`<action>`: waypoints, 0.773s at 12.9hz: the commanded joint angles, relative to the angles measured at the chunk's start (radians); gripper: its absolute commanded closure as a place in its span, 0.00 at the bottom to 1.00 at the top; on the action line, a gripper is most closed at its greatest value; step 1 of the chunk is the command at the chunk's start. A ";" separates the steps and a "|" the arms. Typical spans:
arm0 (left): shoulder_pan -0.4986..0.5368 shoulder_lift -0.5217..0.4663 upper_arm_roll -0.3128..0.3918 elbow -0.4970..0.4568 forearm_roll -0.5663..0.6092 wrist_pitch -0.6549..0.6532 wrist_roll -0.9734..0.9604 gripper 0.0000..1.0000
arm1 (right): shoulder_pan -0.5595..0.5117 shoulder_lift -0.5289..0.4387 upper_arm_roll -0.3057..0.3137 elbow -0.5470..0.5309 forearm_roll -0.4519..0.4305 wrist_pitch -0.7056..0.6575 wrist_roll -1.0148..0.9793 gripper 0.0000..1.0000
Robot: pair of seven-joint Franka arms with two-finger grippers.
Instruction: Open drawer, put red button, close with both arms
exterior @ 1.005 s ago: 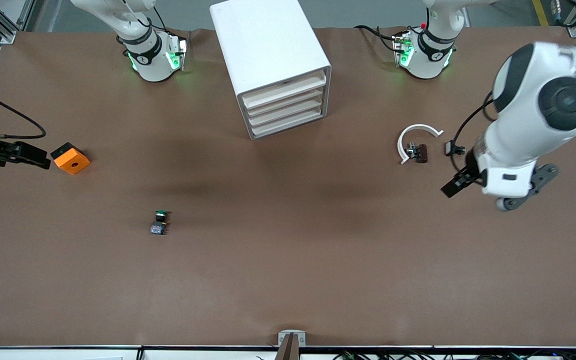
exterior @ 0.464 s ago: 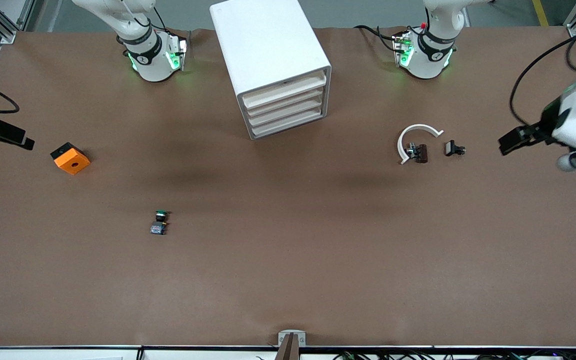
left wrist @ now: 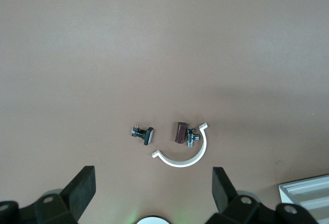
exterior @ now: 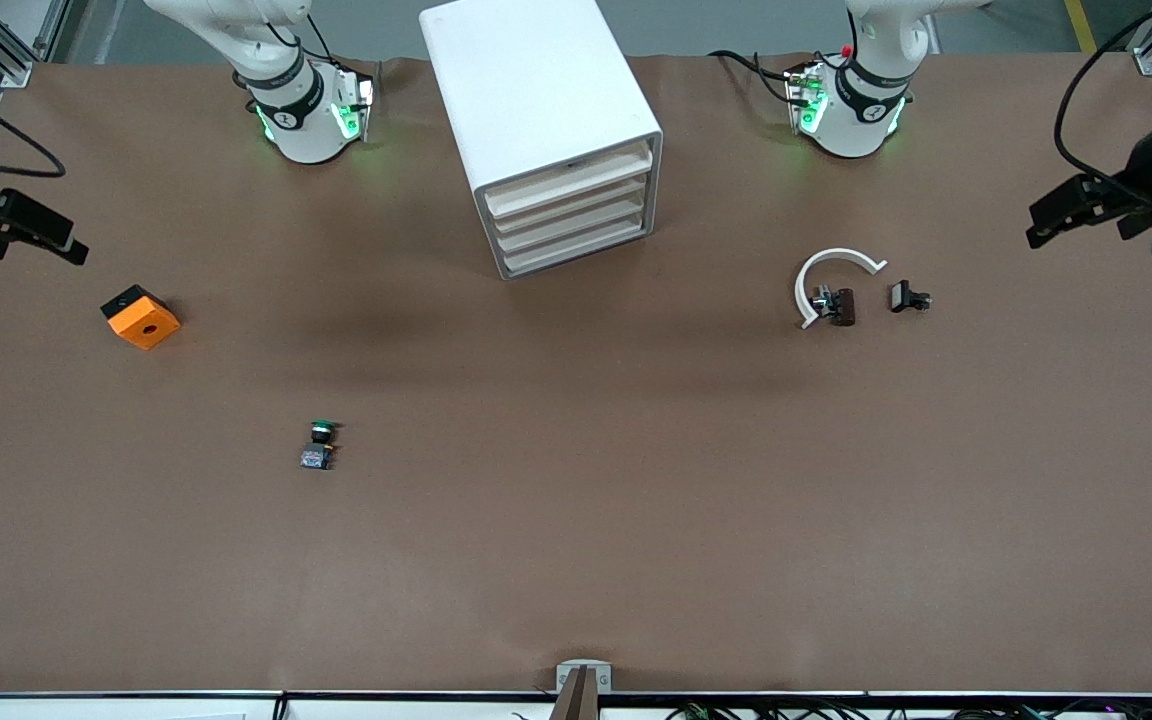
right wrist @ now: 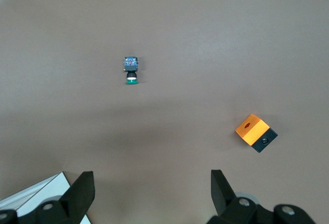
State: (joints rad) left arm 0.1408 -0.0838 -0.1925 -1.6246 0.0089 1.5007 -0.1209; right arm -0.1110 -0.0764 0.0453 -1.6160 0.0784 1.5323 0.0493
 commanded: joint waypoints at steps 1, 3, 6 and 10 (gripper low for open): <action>-0.006 -0.042 0.012 -0.043 -0.015 0.003 0.012 0.00 | 0.001 -0.045 0.002 -0.042 0.014 0.003 -0.003 0.00; -0.003 -0.042 0.010 -0.043 -0.018 -0.002 0.004 0.00 | 0.002 -0.043 0.001 -0.042 0.014 0.003 -0.005 0.00; -0.003 -0.037 0.010 -0.038 -0.020 0.000 0.004 0.00 | 0.007 -0.043 0.004 -0.041 0.012 0.008 -0.006 0.00; 0.003 -0.025 0.012 -0.031 -0.020 0.000 0.017 0.00 | 0.019 -0.040 -0.001 -0.041 -0.046 0.009 -0.011 0.00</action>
State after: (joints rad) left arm 0.1368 -0.1089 -0.1852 -1.6547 0.0071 1.5007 -0.1210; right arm -0.1070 -0.1017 0.0496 -1.6409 0.0667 1.5340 0.0466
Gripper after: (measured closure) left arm 0.000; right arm 0.000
